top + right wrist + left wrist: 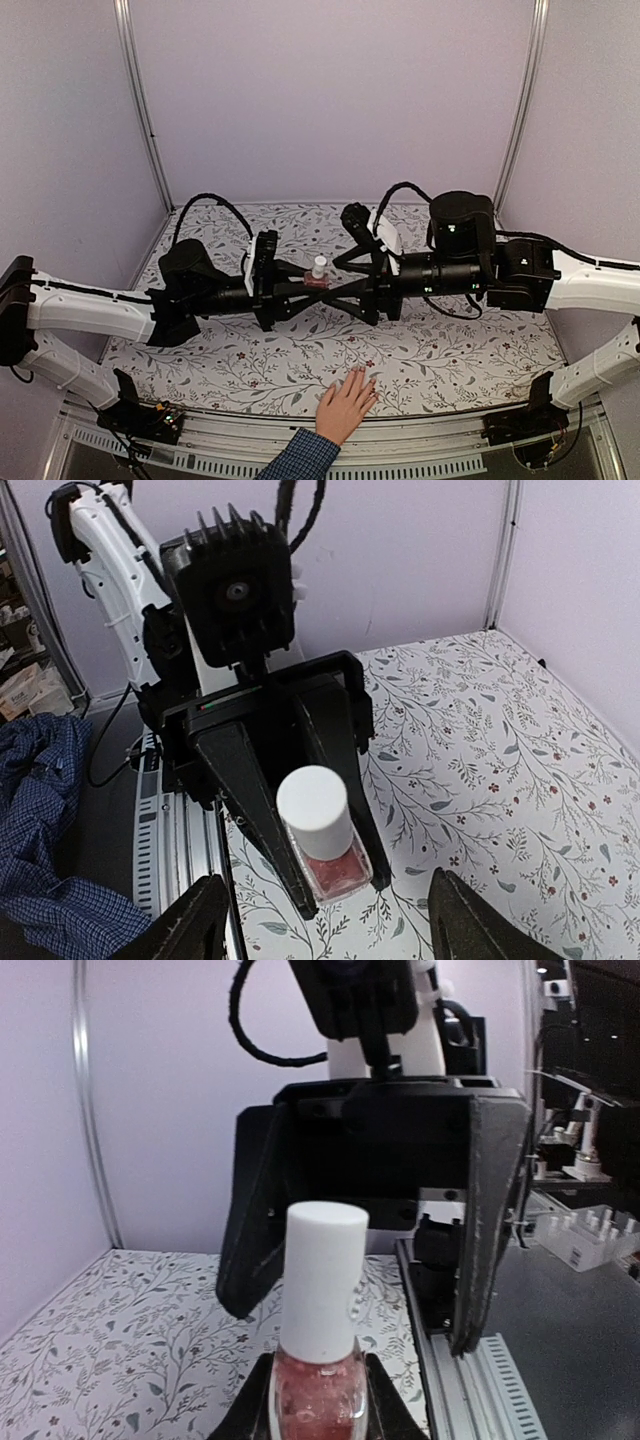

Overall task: Paint the nails
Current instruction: Screw the nail polish bottle.

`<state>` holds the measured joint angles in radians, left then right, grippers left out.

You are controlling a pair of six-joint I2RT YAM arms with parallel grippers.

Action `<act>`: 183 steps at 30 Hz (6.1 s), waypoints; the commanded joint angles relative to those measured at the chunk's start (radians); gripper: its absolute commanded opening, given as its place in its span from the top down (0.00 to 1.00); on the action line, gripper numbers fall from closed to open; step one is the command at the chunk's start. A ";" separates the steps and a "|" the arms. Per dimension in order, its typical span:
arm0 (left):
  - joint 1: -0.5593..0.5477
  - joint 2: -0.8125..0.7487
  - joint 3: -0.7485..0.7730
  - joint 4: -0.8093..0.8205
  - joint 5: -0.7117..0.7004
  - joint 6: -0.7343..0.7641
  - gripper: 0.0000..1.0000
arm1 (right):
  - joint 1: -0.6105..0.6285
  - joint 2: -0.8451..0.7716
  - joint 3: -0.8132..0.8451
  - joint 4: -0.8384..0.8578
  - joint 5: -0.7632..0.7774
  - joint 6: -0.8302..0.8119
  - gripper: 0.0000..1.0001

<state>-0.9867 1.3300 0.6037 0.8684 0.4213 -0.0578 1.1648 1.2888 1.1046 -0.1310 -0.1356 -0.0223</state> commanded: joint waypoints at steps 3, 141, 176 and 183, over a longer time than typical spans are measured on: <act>0.017 0.005 0.065 -0.057 0.456 -0.027 1.00 | 0.006 -0.068 -0.001 -0.069 -0.227 -0.156 0.25; -0.005 -0.011 0.054 0.027 0.241 -0.011 1.00 | 0.022 -0.108 -0.082 0.079 -0.110 -0.070 0.21; -0.052 0.225 0.223 0.144 0.828 -0.222 1.00 | 0.064 -0.015 0.084 -0.117 -0.470 -0.384 0.64; -0.052 0.224 0.226 0.149 0.820 -0.220 1.00 | 0.064 -0.004 0.083 -0.124 -0.472 -0.387 0.74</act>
<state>-1.0279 1.5478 0.8036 0.9844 1.2312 -0.2668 1.2198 1.2732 1.1587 -0.2401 -0.5911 -0.4042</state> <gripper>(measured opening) 0.224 0.283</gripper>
